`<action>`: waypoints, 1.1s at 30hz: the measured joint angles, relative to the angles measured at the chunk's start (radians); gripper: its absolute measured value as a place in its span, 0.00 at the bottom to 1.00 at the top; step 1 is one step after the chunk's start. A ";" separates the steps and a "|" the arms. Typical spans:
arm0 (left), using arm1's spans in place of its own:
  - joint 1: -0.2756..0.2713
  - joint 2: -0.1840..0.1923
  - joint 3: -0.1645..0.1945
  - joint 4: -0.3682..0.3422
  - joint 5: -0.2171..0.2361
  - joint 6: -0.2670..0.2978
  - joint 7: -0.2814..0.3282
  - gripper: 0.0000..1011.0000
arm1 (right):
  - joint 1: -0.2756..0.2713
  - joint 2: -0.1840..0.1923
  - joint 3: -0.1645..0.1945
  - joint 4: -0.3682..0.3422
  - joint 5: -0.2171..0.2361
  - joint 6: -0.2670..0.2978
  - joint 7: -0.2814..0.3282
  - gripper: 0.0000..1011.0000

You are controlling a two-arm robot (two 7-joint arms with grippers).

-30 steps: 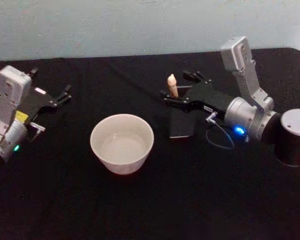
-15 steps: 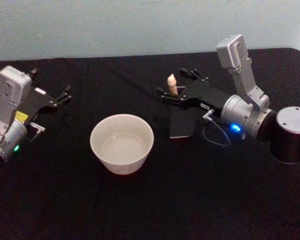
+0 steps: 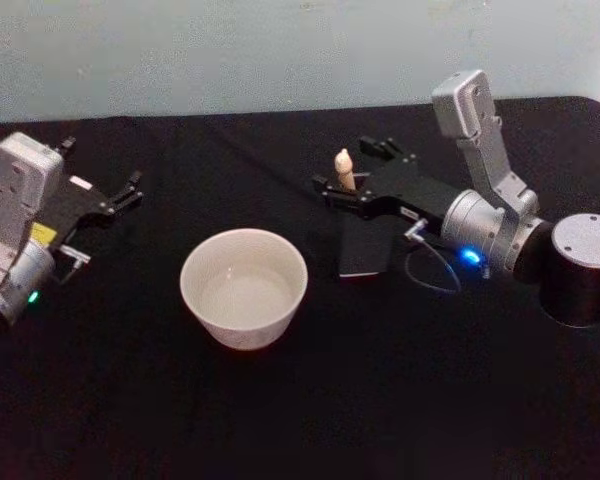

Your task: Pick up the stirring spoon with one hand, stir inside the cup, then place it back in its original position.

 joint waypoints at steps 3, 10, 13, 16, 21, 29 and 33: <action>0.000 0.000 0.000 0.000 0.000 0.000 0.000 0.99 | 0.000 0.000 0.000 0.000 0.001 0.000 0.000 0.95; 0.000 0.000 0.000 0.000 0.000 0.000 0.000 0.99 | 0.000 0.001 0.000 -0.001 0.002 0.000 0.000 0.81; 0.000 0.000 0.000 0.000 0.000 0.000 0.000 0.99 | 0.000 0.001 0.000 -0.001 0.002 0.000 0.000 0.68; 0.000 0.000 0.000 0.000 0.000 0.000 0.000 0.99 | 0.000 0.001 0.000 -0.001 0.003 0.000 0.000 0.60; 0.000 0.000 0.000 0.000 0.000 0.000 0.000 0.99 | 0.000 0.001 0.000 -0.001 0.003 0.000 0.000 0.44; 0.000 0.000 0.000 0.000 0.000 0.000 0.000 0.99 | 0.000 0.001 0.000 -0.001 0.004 0.000 0.000 0.19; 0.000 0.000 0.000 0.000 0.000 0.000 0.000 0.99 | 0.000 0.001 0.000 -0.001 0.004 0.000 0.000 0.16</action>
